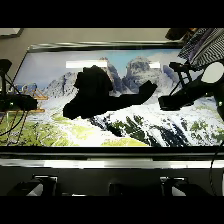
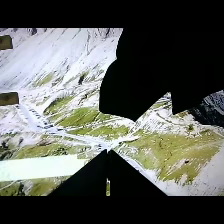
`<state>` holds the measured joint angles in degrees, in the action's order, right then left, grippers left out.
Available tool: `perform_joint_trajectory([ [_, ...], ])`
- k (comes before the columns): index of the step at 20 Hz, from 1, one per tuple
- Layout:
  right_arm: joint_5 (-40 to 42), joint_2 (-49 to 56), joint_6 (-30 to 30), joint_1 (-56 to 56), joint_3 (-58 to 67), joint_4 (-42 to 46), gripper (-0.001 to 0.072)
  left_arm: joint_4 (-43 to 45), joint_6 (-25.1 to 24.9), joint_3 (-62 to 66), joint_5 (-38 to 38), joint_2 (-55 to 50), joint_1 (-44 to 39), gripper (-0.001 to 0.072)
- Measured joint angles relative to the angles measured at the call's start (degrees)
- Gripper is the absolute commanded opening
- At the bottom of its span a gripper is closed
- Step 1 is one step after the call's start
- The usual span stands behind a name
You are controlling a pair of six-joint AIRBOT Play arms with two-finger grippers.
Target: Fold the clothes and pants, and hang the long-sleeved shirts on hangers.
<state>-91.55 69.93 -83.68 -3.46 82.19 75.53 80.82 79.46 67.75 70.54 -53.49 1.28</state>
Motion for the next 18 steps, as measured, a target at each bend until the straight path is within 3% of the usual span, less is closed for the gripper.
perform_joint_trajectory([
  [8, 0.0, 0.0, -0.04, 0.0, 0.0, 0.07, 0.0047, 0.0, 0.0, -0.2, -0.66, 0.0, 0.0, 0.0033],
  [9, 0.0, 0.0, -0.04, 0.0, 0.0, 0.07, 0.0047, 0.0, 0.0, -0.2, -1.18, 0.0, 0.0, 0.0125],
  [11, 0.0, 0.0, -0.07, 0.0, 0.0, 0.07, 0.0047, 0.0, 0.04, -0.26, -1.77, -0.02, 0.0, 0.072],
  [15, 0.0, 0.0, -0.2, 0.0, 0.0, 0.07, 0.0047, -0.2, 4.79, -1.01, -3.32, -1.84, 1.03, 0.072],
  [18, 0.0, 0.0, -0.17, 0.0, 0.0, 0.04, 0.0047, -5.11, 6.69, -3.43, -5.9, -6.73, 4.22, 0.072],
])
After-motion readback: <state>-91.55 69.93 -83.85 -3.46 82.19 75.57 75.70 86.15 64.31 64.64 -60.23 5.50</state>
